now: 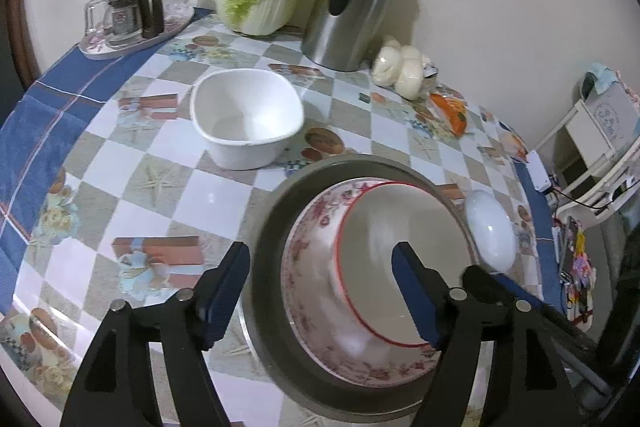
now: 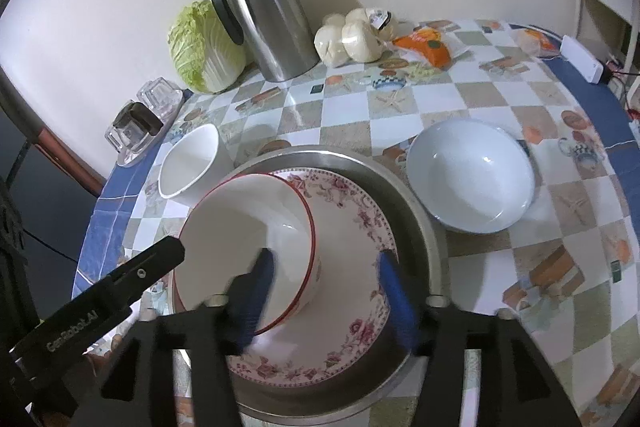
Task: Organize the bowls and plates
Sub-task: 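Open both tools and release the red-rimmed bowl on the plate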
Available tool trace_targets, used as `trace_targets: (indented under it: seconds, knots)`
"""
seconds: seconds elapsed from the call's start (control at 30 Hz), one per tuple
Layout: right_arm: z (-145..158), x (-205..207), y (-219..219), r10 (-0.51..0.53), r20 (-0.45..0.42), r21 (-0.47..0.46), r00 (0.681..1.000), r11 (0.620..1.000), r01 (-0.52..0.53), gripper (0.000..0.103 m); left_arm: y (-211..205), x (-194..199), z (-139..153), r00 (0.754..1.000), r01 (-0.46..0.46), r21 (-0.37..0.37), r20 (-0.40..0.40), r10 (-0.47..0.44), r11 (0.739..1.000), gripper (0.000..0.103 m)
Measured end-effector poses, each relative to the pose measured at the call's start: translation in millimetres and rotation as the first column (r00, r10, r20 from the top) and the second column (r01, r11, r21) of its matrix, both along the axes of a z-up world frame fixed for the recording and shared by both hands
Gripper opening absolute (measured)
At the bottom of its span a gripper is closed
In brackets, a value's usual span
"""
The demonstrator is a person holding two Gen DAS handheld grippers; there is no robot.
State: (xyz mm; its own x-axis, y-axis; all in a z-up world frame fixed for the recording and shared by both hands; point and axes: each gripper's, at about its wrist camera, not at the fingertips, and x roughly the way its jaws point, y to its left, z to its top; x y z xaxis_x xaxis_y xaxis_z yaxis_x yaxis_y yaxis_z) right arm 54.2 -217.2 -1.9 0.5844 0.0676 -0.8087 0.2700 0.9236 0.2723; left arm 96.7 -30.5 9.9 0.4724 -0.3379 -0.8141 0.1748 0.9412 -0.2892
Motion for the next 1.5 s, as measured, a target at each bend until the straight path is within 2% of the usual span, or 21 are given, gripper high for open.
trace_targets:
  seconds: [0.23, 0.5, 0.53, 0.57, 0.6, 1.0, 1.5]
  knots:
    - [4, -3, 0, 0.005, 0.009, -0.037, 1.0, 0.999, -0.005, 0.079, 9, 0, 0, 0.999, -0.029, 0.086, 0.019, 0.028, 0.996, 0.079]
    - [4, -5, 0, -0.001, 0.022, -0.071, 1.0, 0.997, 0.003, 0.101, 13, 2, -3, 0.998, -0.053, 0.132, 0.029, 0.049, 0.99, 0.081]
    - [4, -5, 0, -0.001, 0.024, -0.073, 1.0, 0.997, 0.003, 0.101, 13, 2, -3, 0.998, -0.057, 0.137, 0.03, 0.053, 0.989, 0.084]
    - [4, -5, -1, -0.001, 0.025, -0.074, 1.0, 0.997, 0.003, 0.101, 14, 2, -4, 0.998, -0.06, 0.14, 0.029, 0.057, 0.988, 0.093]
    - [4, -5, -1, -0.002, 0.025, -0.074, 1.0, 0.997, 0.004, 0.103, 14, 3, -4, 0.998, -0.063, 0.142, 0.033, 0.059, 0.988, 0.095]
    - [5, -7, -5, -0.032, 0.035, -0.078, 0.999, 0.996, 0.035, 0.103, 14, 3, -5, 0.996, -0.075, 0.198, 0.071, 0.062, 0.977, 0.099]
    - [13, -8, 7, 0.006, 0.067, -0.079, 0.998, 0.997, -0.001, 0.103, 28, 6, -1, 0.991, -0.11, 0.192, 0.099, 0.093, 0.975, 0.1]
